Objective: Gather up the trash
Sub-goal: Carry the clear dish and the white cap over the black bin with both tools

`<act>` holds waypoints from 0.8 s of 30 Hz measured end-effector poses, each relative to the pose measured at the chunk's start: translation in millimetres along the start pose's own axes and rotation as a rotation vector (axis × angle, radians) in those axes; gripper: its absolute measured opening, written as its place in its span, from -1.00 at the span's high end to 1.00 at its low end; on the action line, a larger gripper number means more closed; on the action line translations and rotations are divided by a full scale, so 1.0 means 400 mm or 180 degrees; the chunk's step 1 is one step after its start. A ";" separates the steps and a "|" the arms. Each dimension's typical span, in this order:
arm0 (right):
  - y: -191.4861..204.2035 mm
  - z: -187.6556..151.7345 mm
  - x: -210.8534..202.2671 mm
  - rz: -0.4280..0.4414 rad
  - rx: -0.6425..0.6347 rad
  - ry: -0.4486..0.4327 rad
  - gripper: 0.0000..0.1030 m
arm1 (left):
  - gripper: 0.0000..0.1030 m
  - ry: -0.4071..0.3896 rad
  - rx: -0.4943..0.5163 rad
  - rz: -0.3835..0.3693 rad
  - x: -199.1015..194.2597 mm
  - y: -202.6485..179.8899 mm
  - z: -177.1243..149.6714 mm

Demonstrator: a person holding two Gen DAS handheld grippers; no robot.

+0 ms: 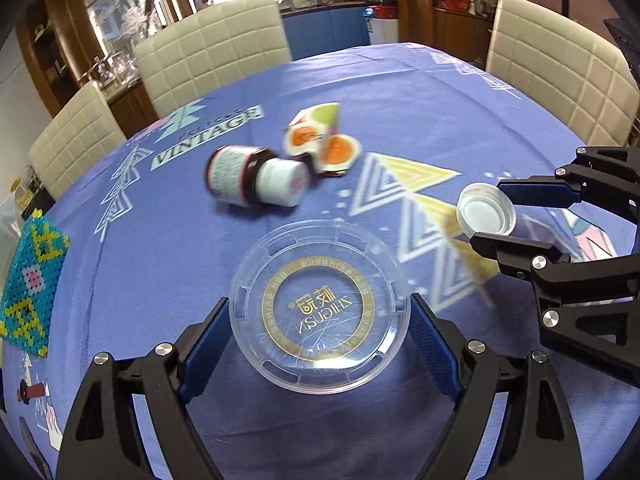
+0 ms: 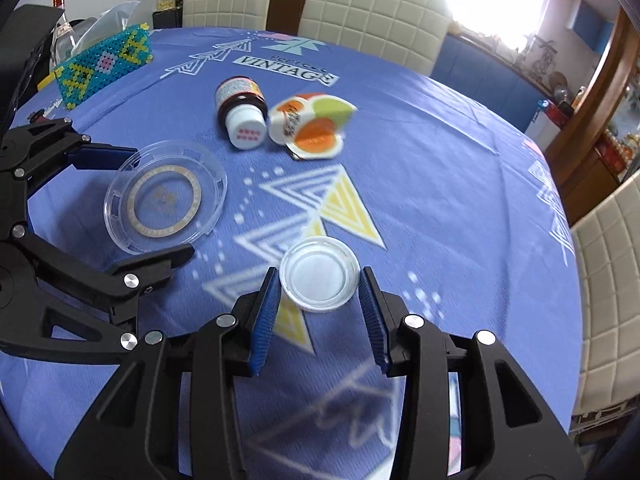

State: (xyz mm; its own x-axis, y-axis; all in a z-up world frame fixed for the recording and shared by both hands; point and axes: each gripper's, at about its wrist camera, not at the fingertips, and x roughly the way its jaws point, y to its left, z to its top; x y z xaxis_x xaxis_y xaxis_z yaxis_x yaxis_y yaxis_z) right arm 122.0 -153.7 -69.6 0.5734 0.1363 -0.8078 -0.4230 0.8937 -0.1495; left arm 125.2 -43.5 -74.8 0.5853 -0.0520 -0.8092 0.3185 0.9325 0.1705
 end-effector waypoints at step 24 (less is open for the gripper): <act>-0.341 -0.373 -0.160 -0.0502 0.0896 -0.0065 0.19 | -0.62 -0.0112 0.0663 -0.0445 -0.063 -0.429 0.072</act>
State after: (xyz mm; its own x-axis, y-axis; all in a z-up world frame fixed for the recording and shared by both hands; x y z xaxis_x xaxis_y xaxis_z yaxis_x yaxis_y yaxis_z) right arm 38.4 -348.2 -82.6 0.6316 -0.0074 -0.7753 -0.1188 0.9872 -0.1062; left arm 77.2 -212.5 -67.6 0.5492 -0.1911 -0.8136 0.5428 0.8217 0.1734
